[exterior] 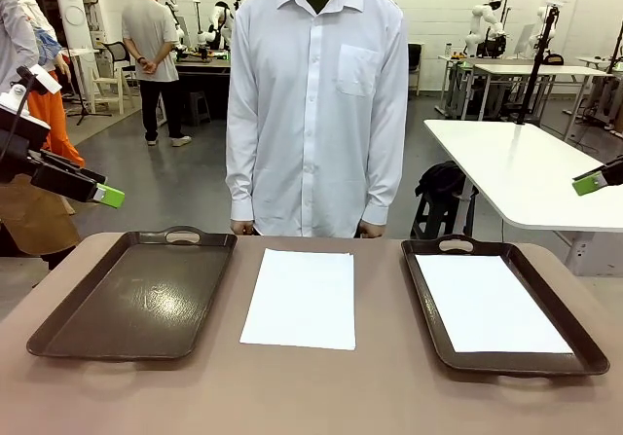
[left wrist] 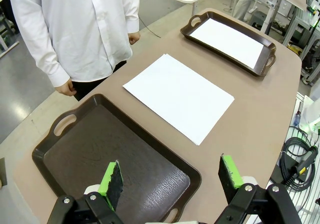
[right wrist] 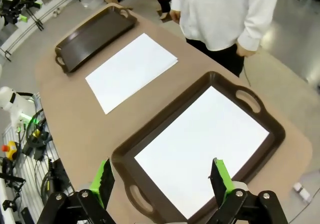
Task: Sort the A4 documents.
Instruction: Receive the A4 Paper.
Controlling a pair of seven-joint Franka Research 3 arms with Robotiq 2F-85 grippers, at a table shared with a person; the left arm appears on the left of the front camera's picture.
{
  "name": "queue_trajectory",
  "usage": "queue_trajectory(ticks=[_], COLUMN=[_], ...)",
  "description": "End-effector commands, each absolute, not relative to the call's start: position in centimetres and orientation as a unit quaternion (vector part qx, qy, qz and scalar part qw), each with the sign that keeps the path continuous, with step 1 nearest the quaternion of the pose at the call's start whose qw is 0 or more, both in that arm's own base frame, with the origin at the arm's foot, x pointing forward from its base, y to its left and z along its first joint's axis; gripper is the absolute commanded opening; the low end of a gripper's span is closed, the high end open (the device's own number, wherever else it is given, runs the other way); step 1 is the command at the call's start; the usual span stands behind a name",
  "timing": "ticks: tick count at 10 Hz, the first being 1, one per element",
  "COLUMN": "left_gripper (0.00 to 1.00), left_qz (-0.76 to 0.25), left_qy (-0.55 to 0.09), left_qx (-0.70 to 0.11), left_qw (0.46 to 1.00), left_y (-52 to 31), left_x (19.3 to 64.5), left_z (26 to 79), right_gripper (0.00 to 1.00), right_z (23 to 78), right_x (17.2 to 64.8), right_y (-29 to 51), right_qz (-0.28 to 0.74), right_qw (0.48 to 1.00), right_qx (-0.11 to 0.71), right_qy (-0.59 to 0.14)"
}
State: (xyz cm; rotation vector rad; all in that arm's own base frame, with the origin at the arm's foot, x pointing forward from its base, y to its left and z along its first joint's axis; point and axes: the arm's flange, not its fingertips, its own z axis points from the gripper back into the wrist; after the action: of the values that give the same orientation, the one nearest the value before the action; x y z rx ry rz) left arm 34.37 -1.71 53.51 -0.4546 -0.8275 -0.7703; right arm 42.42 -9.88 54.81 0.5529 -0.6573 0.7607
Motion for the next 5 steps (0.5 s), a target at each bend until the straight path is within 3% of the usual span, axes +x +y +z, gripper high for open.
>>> queue_trajectory(ticks=[1, 5], left_gripper=[1.00, 1.00], left_qz=[-0.369, -0.369], left_qy=[-0.392, -0.392], left_qx=[-0.217, -0.217], left_qw=[0.814, 0.814], left_y=[-1.57, -1.57], left_x=[34.56, 34.56], left_z=[53.31, 53.31], right_gripper=[1.00, 1.00], right_z=[54.02, 54.03], right_x=[42.32, 42.58], right_y=[-8.32, -7.69], right_qz=[0.383, 0.395], right_qw=[0.829, 0.826], right_qx=[0.269, 0.280], right_qy=[-0.306, -0.289])
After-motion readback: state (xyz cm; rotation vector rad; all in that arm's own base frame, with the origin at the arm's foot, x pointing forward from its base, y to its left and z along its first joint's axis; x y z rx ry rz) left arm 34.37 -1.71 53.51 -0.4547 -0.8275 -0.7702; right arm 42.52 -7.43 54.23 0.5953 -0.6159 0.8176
